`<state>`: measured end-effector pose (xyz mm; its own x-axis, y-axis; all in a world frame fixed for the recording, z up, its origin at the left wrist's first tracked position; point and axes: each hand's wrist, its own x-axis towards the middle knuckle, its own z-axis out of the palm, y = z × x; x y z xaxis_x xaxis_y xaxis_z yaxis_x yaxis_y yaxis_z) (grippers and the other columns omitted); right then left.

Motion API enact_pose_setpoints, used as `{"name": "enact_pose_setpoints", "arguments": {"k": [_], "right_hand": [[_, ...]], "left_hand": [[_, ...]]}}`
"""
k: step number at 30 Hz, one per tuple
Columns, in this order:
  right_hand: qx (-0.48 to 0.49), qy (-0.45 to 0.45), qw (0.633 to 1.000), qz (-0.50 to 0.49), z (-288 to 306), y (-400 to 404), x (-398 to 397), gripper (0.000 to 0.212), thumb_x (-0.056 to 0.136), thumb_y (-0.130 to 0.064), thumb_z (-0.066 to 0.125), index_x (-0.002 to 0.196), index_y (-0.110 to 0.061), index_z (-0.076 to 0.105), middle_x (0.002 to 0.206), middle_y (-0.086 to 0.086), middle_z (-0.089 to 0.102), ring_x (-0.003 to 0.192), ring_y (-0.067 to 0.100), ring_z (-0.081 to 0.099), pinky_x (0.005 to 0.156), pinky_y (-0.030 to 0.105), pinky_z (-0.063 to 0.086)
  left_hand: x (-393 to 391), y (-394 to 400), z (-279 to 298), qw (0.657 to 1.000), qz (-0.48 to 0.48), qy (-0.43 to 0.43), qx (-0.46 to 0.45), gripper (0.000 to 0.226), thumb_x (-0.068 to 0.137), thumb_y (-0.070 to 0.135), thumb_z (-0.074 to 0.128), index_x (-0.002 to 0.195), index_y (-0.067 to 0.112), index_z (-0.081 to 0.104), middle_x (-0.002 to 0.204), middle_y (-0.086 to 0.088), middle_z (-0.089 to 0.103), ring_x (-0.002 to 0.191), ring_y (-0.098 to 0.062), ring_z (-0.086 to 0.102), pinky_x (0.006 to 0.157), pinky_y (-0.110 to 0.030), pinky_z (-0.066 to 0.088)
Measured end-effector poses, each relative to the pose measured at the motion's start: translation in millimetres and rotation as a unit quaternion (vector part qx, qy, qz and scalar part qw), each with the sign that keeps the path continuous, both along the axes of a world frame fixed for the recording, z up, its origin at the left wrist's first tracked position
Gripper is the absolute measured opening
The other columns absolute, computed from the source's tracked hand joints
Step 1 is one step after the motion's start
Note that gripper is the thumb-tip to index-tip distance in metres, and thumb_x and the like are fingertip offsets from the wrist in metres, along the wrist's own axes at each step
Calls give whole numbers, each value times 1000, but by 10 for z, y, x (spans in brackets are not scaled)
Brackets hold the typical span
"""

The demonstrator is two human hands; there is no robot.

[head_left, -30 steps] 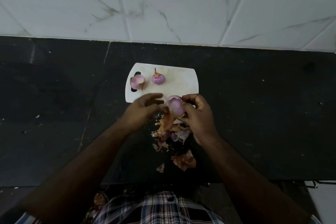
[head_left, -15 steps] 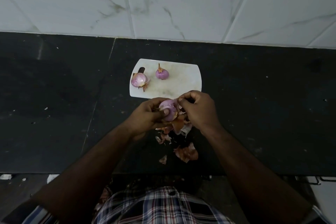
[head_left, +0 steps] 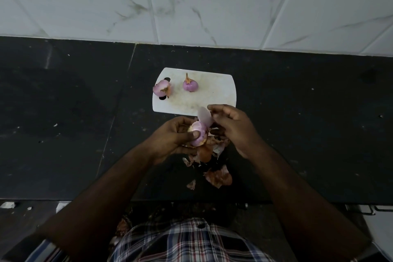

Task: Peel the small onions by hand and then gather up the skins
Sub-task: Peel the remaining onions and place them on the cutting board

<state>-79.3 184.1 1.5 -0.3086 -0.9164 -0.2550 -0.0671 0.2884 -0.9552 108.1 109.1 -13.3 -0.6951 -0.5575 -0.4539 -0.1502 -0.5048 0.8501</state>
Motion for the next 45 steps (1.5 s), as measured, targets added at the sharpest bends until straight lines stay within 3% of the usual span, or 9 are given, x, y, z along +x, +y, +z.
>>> {"name": "enact_pose_setpoints", "arguments": {"k": [4,9,13,19,23,28,33,39,45], "right_hand": [[13,79,991,103,34,34,22,70,76,-45,81,139,-32,53,137,-12,56,120,6,57,95,30,56],[-41,79,996,29,-10,4,57,17,92,-11,69,105,-19,76,96,-5,76,86,8,72,72,25,59],[-36,123,992,0,-87,-35,49,23,89,-2,67,90,-22,78,87,-5,76,83,12,72,74,31,61],[15,253,966,-49,-212,-66,-90,18,88,-8,69,103,-17,76,96,2,74,91,18,69,79,32,58],[59,229,972,6,-232,21,-151,28,83,-8,72,105,-25,71,96,-4,74,89,11,70,74,36,62],[52,275,957,76,-64,69,-101,39,86,-16,70,123,-27,69,120,-12,70,107,2,62,84,12,47],[0,89,996,6,113,5,90,22,95,-34,63,115,-27,71,109,-14,71,104,4,66,94,37,57],[-38,96,995,-15,36,-55,241,24,83,-24,79,106,-21,76,98,-9,76,93,12,73,81,44,61],[-71,113,990,-49,17,-86,297,5,85,-14,76,89,-17,79,82,-11,75,79,1,70,75,21,56]], "left_hand": [[-8,-53,-15,999,2,-35,-30,32,90,14,70,121,10,61,112,-12,73,94,-24,74,78,-36,61],[43,-101,-15,999,-5,-12,-38,40,85,15,71,123,6,64,115,-15,73,99,-27,72,79,-35,59],[64,-109,-33,999,-30,-4,-43,41,86,10,69,126,4,64,121,-21,69,109,-34,68,92,-45,57],[106,-108,-11,997,-48,57,-4,40,86,8,67,126,6,65,122,-22,67,107,-33,67,94,-46,56],[109,-144,15,993,-6,103,53,47,86,15,69,133,17,62,124,-12,67,104,-23,66,87,-41,57],[80,-155,-11,987,55,103,108,38,96,9,53,133,12,58,121,-11,68,102,-23,69,83,-41,60],[-1,-143,-28,991,96,57,73,37,97,13,57,133,11,56,120,-12,69,102,-26,68,90,-45,55],[-19,-136,-38,991,113,53,50,38,94,9,62,131,6,56,118,-16,66,100,-29,65,89,-42,53],[23,-119,-69,985,105,101,88,45,90,6,61,134,5,52,118,-14,66,97,-25,68,85,-39,57]]}}
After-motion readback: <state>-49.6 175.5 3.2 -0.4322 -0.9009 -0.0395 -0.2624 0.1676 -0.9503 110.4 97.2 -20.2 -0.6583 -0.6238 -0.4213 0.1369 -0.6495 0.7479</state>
